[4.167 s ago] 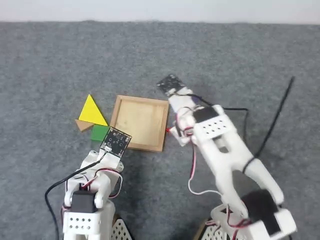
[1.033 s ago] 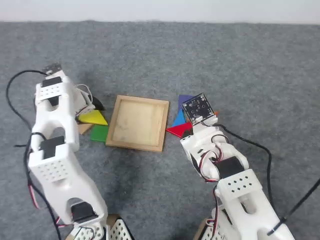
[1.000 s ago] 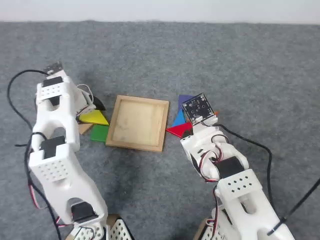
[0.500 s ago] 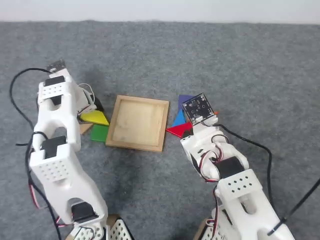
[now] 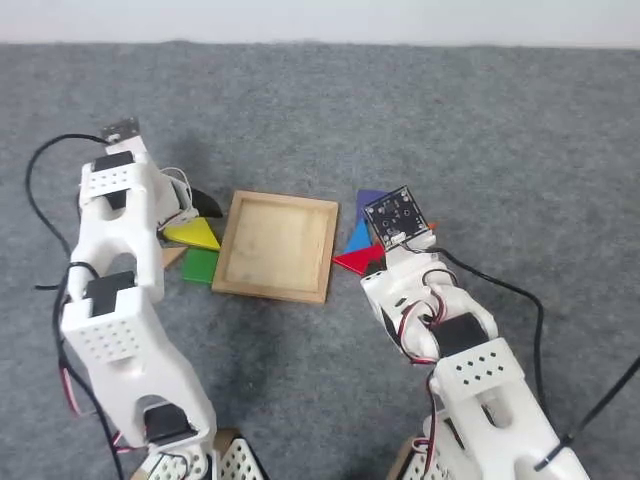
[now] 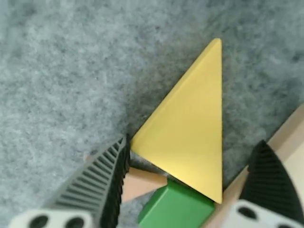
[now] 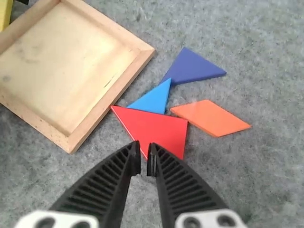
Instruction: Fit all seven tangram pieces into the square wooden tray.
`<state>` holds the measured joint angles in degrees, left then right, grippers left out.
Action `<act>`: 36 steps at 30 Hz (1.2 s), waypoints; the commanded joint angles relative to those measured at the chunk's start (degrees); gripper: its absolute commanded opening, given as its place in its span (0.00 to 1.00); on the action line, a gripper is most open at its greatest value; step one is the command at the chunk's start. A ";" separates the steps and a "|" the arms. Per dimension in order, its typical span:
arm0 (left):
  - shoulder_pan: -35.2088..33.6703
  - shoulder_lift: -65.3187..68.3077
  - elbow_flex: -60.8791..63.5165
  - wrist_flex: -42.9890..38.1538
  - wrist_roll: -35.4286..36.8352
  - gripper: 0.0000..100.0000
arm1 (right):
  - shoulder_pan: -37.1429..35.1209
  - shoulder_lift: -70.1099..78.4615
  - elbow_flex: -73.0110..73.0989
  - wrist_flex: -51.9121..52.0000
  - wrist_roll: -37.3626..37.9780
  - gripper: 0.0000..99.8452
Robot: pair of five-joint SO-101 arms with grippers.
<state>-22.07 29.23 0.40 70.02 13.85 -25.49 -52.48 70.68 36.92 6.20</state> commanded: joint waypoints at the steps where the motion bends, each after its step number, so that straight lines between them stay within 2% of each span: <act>1: 0.79 -0.26 -2.59 -0.18 -1.32 0.33 | -0.57 -2.07 -0.53 -1.36 0.70 0.04; 10: 0.53 -0.44 -2.42 0.09 -1.49 0.24 | -0.57 -2.07 -0.53 -1.36 0.70 0.04; 18: 0.62 -0.79 -2.42 0.26 -4.84 0.24 | -0.57 -2.07 -0.35 -2.51 0.70 0.04; 30: 0.79 -1.14 -2.68 0.09 -5.10 0.24 | -0.57 -2.07 -0.35 -2.95 0.70 0.04; 36: 0.97 -5.45 -0.04 -1.93 -5.01 0.24 | -0.57 -2.07 -0.35 -2.95 0.70 0.04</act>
<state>-21.98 28.35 -0.31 69.58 9.71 -25.49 -52.48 70.68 35.43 6.20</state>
